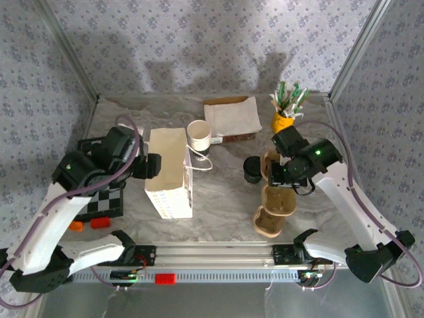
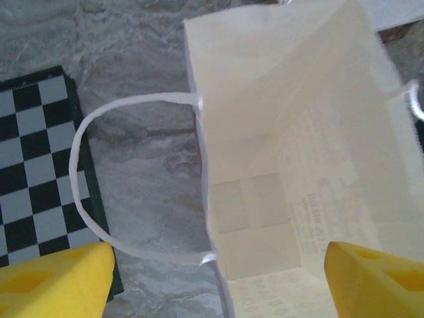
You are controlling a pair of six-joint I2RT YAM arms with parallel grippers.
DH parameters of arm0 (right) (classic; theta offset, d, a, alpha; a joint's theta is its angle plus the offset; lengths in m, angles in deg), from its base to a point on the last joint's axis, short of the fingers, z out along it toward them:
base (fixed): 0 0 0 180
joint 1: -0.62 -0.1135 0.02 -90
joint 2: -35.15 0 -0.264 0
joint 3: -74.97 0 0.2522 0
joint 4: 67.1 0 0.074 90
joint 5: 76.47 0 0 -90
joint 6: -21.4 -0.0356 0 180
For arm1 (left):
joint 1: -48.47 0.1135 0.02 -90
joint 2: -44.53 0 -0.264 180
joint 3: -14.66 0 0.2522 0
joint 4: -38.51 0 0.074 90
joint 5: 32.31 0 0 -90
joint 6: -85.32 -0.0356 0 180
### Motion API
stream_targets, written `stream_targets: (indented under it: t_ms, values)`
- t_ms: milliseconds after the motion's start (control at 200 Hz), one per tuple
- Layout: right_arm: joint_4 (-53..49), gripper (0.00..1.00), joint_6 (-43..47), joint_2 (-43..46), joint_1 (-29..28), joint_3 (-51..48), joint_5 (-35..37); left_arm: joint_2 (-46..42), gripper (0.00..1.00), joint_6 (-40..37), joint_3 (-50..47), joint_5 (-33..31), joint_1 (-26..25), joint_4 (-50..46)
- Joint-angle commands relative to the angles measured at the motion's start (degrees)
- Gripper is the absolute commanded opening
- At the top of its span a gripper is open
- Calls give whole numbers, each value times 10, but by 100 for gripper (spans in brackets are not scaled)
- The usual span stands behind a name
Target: Pack the takeout coffee
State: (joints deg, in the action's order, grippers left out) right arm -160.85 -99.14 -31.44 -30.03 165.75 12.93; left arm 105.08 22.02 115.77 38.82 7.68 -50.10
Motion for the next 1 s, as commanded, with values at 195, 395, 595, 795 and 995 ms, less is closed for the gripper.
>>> stream_targets:
  t_ms: [195, 395, 595, 795, 995]
  values:
    - [-19, 32, -6, -24, -44, 50, -14, 29, 57, 2, -53, 27, 33, 36]
    - [-21, 32, -14, -36, -58, 76, -23, 31, 35, 14, -87, 59, 46, 50]
    - [-29, 32, -30, -45, -60, 105, -26, 36, 11, 41, -90, 102, 47, 75]
    - [-50, 32, -46, -55, -61, 144, -33, 31, 0, 118, -83, 167, 45, 116]
    - [-80, 32, -41, -60, -62, 186, -32, 33, 0, 148, -65, 145, 7, 110]
